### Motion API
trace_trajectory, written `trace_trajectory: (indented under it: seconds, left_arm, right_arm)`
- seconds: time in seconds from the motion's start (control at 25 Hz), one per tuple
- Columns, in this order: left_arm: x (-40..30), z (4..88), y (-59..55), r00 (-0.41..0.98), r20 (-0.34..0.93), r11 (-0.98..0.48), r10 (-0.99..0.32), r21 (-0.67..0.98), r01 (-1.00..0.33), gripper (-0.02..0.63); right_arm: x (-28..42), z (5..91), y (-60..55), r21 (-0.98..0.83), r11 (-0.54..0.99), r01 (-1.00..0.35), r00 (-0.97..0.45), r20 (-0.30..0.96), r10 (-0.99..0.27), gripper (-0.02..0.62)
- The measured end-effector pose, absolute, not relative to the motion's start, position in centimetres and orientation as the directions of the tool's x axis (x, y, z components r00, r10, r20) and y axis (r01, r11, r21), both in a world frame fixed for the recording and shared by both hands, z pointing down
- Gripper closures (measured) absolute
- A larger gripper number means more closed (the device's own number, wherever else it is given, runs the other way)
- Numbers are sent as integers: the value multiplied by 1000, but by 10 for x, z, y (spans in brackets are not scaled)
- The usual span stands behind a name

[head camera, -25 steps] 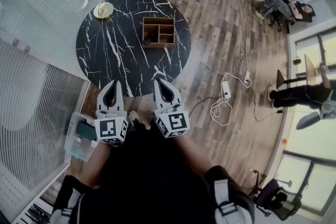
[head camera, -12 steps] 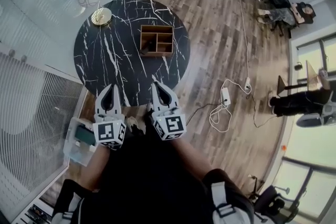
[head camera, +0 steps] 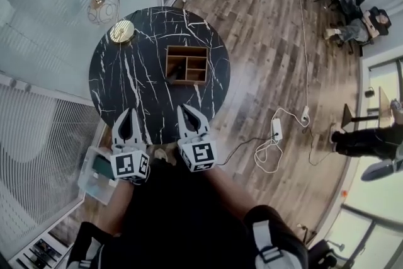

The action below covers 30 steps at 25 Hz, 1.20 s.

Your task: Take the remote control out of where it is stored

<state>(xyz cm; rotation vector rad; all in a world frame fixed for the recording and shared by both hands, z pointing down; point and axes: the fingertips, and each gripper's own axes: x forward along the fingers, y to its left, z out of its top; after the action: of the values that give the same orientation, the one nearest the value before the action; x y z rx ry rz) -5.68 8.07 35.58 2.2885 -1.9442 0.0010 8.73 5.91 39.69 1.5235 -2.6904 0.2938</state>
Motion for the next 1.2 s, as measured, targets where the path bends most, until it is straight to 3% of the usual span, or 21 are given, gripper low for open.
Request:
trace_trajectory:
  seconds: [0.36, 1.2]
  left_arm:
    - [-56, 365, 51, 130, 115, -119, -985, 97, -988, 598]
    - [-81, 433, -31, 290, 153, -277, -945, 98, -956, 597]
  right_arm:
    - [84, 426, 25, -154, 515, -843, -537, 200, -819, 594]
    - [45, 536, -31, -149, 342, -928, -373, 357, -857, 591]
